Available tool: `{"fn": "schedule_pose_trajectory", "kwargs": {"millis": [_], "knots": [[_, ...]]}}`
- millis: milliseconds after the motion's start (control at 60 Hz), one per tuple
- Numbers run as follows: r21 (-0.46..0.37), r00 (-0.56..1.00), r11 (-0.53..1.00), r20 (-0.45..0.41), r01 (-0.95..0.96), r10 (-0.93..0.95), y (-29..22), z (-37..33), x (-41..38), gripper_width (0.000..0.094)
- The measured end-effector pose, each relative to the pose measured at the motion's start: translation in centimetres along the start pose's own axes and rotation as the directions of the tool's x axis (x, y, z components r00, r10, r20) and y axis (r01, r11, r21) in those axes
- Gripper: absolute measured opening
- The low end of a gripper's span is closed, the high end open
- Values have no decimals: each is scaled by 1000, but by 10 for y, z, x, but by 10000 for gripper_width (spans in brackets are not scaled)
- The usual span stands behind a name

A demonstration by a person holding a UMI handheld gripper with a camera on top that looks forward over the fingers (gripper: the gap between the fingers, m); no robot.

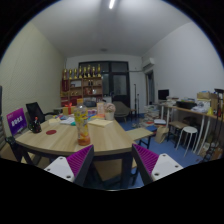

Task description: Pour water

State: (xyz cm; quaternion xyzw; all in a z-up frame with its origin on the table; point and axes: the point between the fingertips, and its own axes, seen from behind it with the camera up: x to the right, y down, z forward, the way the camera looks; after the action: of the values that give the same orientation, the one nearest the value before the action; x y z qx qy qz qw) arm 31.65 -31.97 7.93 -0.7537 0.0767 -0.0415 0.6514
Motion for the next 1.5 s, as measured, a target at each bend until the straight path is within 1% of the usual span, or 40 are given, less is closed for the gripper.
{"fn": "schedule_pose_trajectory", "kwargs": {"millis": [50, 83, 133, 183, 250, 317, 417, 450, 533, 567, 600, 650, 683, 717, 833, 867, 900, 917, 933, 950, 967, 1000, 1017, 1083, 1150, 1200, 1233, 1283, 1333, 1400, 1417, 1500], "knots": [[-13, 1000, 1000, 9, -20, 20, 2, 20, -15, 829], [-19, 1000, 999, 3, -31, 31, 1, 48, -52, 831], [-18, 999, 999, 11, -41, 41, 0, 72, -69, 831], [-6, 999, 999, 19, -46, 46, -2, 91, -78, 832], [1, 999, 999, 20, -41, 41, -2, 128, -111, 834], [21, 999, 1000, 50, -16, 15, -4, 156, -134, 836], [50, 998, 998, 52, 34, -37, -6, 198, -170, 835], [63, 997, 997, 48, 55, -58, -10, 206, -167, 832], [116, 996, 989, -31, 92, -89, -21, 228, -165, 832], [126, 995, 988, -62, 89, -82, -24, 236, -163, 836], [129, 995, 988, -73, 82, -73, -26, 249, -168, 828], [131, 996, 989, -77, 62, -52, -26, 257, -172, 614], [130, 995, 991, -99, 45, -32, -25, 261, -169, 471], [131, 993, 991, -120, 26, -10, -24, 265, -170, 466], [148, 989, 989, -150, 12, 10, -25, 267, -174, 439], [150, 989, 989, -147, 5, 18, -25, 265, -169, 441], [144, 990, 990, -140, 9, 12, -25, 265, -170, 417], [140, 991, 990, -137, 16, 3, -25, 264, -170, 426], [134, 991, 991, -134, 27, -9, -26, 264, -171, 397], [128, 991, 991, -131, 39, -22, -26, 265, -176, 397], [123, 991, 991, -128, 55, -39, -27, 264, -177, 371], [121, 988, 988, -129, 97, -81, -27, 264, -187, 368], [123, 986, 984, -125, 129, -114, -31, 263, -190, 339], [130, 954, 948, -122, 290, -275, -52, 257, -210, 334], [162, 886, 872, -132, 462, -445, -79, 259, -243, 334], [187, 804, 782, -148, 594, -576, -104, 258, -273, 335], [202, 724, 696, -149, 689, -673, -124, 259, -294, 334], [225, 588, 548, -185, 806, -788, -138, 265, -335, 334], [231, 416, 369, -211, 900, -884, -148, 269, -376, 333], [224, 189, 137, -234, 965, -953, -154, 273, -420, 334], [224, 139, 84, -242, 971, -960, -154, 284, -435, 334], [180, -120, -179, -298, 967, -947, -149, 294, -481, 334]]}}
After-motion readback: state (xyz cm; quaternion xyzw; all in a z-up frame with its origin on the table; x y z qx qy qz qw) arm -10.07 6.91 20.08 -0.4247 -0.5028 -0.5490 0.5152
